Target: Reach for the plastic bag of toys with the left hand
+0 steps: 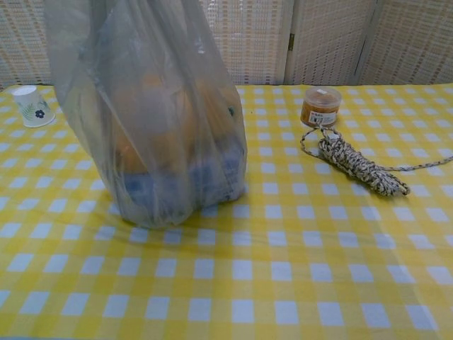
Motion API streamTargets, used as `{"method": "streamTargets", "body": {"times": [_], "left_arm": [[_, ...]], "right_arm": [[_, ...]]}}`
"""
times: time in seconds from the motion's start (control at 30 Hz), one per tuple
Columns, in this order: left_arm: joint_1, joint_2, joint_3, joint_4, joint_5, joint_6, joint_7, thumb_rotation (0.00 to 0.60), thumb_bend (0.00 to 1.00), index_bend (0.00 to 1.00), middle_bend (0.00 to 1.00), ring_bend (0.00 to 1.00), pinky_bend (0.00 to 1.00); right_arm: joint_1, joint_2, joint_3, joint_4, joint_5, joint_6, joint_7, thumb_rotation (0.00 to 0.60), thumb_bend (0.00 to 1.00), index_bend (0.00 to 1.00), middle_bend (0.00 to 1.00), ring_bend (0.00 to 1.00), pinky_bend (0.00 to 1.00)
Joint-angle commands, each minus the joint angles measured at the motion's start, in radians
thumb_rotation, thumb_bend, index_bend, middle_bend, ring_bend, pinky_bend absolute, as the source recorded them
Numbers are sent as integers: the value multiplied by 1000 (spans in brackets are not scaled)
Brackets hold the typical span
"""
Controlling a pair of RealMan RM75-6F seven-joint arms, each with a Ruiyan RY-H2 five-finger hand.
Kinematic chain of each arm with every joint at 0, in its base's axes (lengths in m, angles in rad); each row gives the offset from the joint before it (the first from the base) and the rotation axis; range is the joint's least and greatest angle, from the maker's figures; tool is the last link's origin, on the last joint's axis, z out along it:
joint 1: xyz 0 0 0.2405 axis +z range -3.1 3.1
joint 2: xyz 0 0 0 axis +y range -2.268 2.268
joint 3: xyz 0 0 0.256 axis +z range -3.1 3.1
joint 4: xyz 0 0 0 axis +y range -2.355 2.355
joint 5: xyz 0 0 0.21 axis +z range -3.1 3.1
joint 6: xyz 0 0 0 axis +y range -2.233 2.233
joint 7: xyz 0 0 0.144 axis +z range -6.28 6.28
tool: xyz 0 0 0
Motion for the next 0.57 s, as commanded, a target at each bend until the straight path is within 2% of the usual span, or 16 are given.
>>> {"method": "streamTargets", "body": {"times": [0.03, 0.17, 0.3, 0.43, 0.57], "left_arm": [[-27, 100, -106, -52, -74, -52, -20, 600, 743, 675, 972, 929, 1000], [-73, 208, -223, -73, -159, -141, -65, 600, 743, 678, 973, 929, 1000], [-118, 267, -323, -65, -277, -218, -83, 600, 744, 680, 972, 929, 1000], [-137, 288, -374, -50, -355, -268, -70, 600, 743, 681, 973, 929, 1000], [-124, 288, -394, -53, -384, -285, -40, 600, 743, 681, 974, 929, 1000]], "right_arm": [[-1, 1, 0, 0, 1, 2, 4, 600, 364, 0, 0, 0, 0], [-2, 3, 3, -1, 9, 1, 7, 600, 364, 0, 0, 0, 0], [-1, 3, 7, -3, 16, -3, 7, 600, 364, 0, 0, 0, 0], [4, 2, 9, -3, 20, -13, 3, 600, 364, 0, 0, 0, 0], [11, 4, 12, -4, 26, -26, 5, 600, 363, 0, 0, 0, 0]]}}
